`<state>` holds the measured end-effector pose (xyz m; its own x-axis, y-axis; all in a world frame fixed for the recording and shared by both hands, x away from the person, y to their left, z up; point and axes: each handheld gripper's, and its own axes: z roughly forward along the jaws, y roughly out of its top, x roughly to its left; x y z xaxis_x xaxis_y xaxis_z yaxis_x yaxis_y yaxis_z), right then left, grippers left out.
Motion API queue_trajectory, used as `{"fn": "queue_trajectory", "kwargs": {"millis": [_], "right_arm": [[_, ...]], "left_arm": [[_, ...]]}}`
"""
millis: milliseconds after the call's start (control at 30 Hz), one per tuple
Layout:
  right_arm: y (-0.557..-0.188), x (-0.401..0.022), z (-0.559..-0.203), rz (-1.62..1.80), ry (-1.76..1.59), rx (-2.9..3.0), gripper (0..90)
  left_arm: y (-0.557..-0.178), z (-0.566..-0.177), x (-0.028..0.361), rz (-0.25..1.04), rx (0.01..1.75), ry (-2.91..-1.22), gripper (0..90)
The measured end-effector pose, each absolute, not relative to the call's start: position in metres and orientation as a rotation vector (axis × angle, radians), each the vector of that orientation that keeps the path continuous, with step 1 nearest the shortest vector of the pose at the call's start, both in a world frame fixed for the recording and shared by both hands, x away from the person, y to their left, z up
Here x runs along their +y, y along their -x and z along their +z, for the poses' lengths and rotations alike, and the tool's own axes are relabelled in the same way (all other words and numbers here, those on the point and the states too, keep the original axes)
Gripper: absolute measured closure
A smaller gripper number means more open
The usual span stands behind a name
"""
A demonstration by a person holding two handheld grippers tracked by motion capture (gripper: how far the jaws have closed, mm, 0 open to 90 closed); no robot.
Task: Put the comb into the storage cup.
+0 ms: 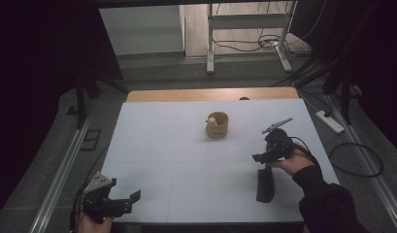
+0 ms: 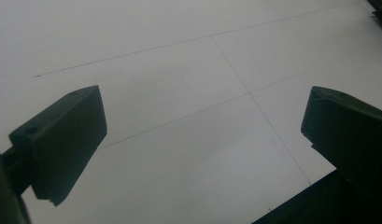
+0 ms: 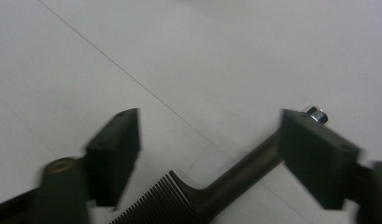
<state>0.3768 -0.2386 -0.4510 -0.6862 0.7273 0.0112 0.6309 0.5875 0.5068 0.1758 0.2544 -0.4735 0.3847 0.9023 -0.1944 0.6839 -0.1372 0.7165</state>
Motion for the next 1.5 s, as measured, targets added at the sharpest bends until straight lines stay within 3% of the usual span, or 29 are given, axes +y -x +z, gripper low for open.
{"fn": "queue_trajectory", "kwargs": {"millis": [300, 533, 1500], "right_arm": [[-0.383, -0.238, -0.449, 0.715, -1.099, 2.631, 66.6], [-0.389, -0.235, -0.45, 0.724, -1.058, 2.662, 87.2], [-0.411, -0.234, -0.484, 0.625, -1.037, 2.683, 89.6]], "left_arm": [[-0.176, -0.474, 0.255, 0.365, 1.367, -1.889, 1.0], [-0.176, -0.474, 0.255, 0.364, 1.365, -1.89, 1.0], [-0.173, -0.474, 0.255, 0.368, 1.372, -1.882, 1.1]]}}
